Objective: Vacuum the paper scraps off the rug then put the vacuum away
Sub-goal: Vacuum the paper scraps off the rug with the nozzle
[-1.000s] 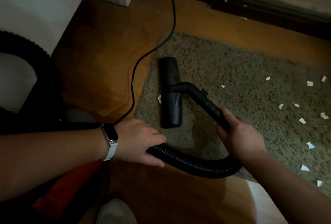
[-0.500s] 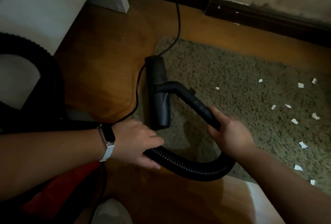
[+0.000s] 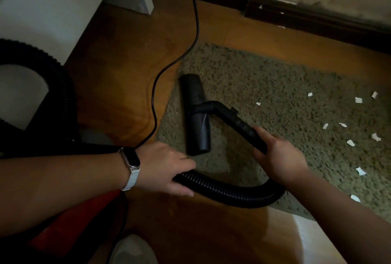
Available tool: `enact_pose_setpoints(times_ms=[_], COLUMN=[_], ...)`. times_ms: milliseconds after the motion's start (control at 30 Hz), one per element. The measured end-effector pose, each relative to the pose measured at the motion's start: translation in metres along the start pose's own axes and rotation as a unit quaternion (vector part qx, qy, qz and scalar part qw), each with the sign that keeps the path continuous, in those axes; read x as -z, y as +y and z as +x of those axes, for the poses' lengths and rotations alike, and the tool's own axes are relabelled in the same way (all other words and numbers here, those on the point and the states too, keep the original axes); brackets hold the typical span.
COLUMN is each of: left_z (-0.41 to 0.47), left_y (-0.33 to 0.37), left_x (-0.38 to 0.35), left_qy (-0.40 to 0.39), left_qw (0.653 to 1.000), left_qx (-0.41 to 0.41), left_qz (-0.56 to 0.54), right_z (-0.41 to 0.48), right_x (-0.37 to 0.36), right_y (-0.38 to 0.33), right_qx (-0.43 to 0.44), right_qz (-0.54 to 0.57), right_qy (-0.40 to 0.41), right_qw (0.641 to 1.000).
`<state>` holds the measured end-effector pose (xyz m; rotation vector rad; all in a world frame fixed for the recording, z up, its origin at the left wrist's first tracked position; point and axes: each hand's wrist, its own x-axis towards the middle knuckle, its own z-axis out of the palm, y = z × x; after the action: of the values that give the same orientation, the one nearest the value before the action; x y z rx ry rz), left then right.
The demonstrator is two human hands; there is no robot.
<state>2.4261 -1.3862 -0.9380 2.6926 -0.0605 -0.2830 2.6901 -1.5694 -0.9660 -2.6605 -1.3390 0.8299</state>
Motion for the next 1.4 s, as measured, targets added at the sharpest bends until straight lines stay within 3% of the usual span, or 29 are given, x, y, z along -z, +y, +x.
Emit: enact_pose_setpoints(times_ms=[100,400,700,933,1067,1267,1400], left_z=[0.008,0.027,0.027,0.016,0.020,0.045,0.055], left_y=[0.004,0.007,0.007,0.004,0.005,0.016,0.032], left_x=[-0.002,-0.006,-0.001,-0.004,0.000,0.008,0.011], left_qy=[-0.009,0.066,0.079,0.014,0.023,-0.068,-0.106], left_qw=[1.000,0.996,0.993,0.999,0.999,0.997,0.989], left_qx=[-0.004,-0.055,-0.077,-0.042,-0.041,-0.013,0.100], left_qz=[-0.010,0.031,0.044,0.019,0.028,0.027,0.038], right_z=[-0.008,-0.017,-0.014,0.000,0.001,0.003,0.011], right_x=[-0.002,-0.005,-0.002,-0.008,-0.010,-0.010,-0.006], right_y=[0.013,0.035,0.027,0.015,0.030,0.052,0.053], right_qx=[-0.031,-0.093,-0.038,-0.024,-0.042,-0.068,-0.064], right_qz=[0.032,0.126,0.117,0.047,0.072,0.095,0.108], right_qy=[0.003,0.057,0.047,0.026,0.024,0.003,-0.020], right_qw=[0.999,0.986,0.991,0.998,0.996,0.993,0.992])
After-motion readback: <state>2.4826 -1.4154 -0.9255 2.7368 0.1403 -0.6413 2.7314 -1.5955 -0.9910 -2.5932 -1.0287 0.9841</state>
